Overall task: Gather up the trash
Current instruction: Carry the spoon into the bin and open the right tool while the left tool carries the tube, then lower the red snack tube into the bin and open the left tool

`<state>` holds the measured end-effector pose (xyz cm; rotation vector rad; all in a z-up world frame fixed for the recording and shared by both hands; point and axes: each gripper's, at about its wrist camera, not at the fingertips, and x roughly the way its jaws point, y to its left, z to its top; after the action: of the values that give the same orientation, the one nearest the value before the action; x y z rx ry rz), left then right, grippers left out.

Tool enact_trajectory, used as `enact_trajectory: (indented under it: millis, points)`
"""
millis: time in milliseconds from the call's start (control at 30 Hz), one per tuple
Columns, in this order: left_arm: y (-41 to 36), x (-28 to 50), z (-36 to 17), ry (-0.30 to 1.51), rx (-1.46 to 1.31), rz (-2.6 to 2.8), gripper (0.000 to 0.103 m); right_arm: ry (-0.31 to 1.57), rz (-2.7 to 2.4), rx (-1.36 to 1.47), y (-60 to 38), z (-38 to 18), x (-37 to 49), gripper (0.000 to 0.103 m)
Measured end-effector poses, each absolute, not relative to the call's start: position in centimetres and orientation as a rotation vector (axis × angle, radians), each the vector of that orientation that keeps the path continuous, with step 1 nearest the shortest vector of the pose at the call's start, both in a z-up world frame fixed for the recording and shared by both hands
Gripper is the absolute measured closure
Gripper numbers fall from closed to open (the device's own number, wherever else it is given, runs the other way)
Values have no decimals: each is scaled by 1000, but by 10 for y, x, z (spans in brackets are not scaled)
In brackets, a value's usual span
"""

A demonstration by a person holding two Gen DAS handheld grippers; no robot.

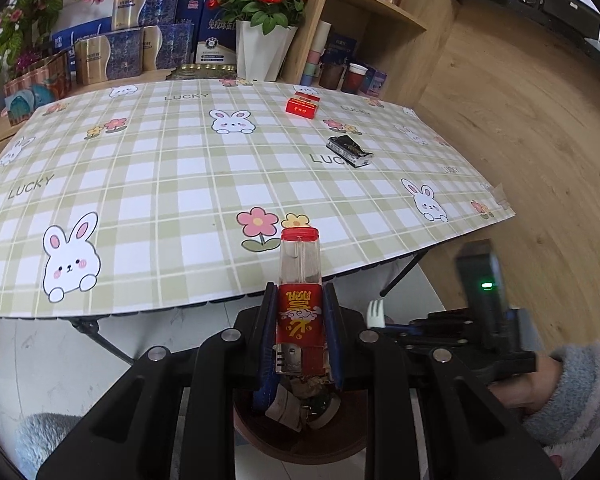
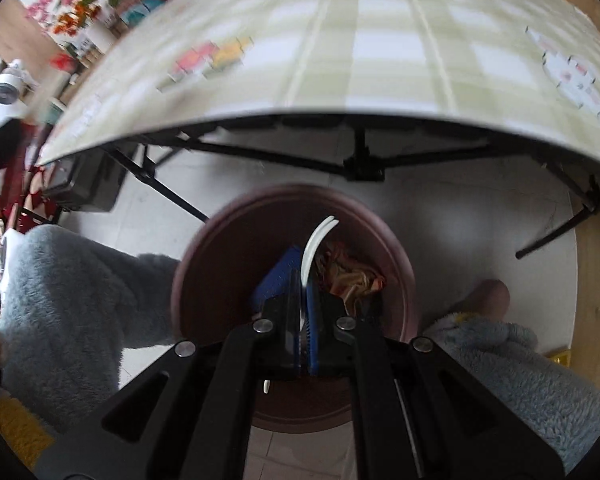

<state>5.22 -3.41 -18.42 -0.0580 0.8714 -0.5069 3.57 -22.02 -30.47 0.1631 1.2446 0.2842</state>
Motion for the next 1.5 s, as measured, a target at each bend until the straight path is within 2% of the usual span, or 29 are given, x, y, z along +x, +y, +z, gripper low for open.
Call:
enact_trajectory:
  millis: [200, 300, 433, 500, 567, 633, 667, 733, 867, 1033, 1400, 1433, 1467, 1500]
  points:
    - [-29, 48, -183, 866, -49, -504, 81, 1260, 246, 205, -220, -315, 43, 94]
    - [-28, 46, -185, 870, -54, -508, 81, 1228, 243, 242, -229, -309, 40, 75]
    - [-28, 45, -189, 880, -66, -512, 81, 1173, 231, 257, -238, -288, 36, 73]
    - [-28, 44, -191, 884, -68, -517, 81, 1121, 226, 260, -243, -272, 31, 60]
    - [-29, 43, -193, 893, -66, -524, 81, 1055, 207, 241, -249, -253, 26, 32]
    - [-31, 43, -197, 908, -58, -531, 81, 997, 182, 211, -254, -235, 22, 25]
    - [-32, 43, -198, 913, -55, -535, 81, 979, 172, 205, -257, -229, 21, 17]
    - [-35, 42, -201, 924, -45, -545, 81, 931, 148, 198, -262, -216, 18, 11]
    - [-44, 41, -209, 954, -21, -568, 81, 869, 104, 172, -270, -197, 16, 6]
    - [-56, 42, -224, 1013, 12, -591, 81, 834, 94, 152, -274, -185, 16, 6]
    - [-99, 49, -262, 1120, 159, -655, 80, 848, 49, 178, -285, -195, 13, 6]
    - [-102, 48, -264, 1115, 166, -666, 75, 849, 46, 179, -285, -196, 13, 6]
    - [-103, 47, -264, 1111, 166, -672, 62, 848, 45, 180, -285, -196, 12, 6]
    - [-101, 46, -264, 1099, 158, -676, 54, 845, 46, 182, -286, -195, 11, 6]
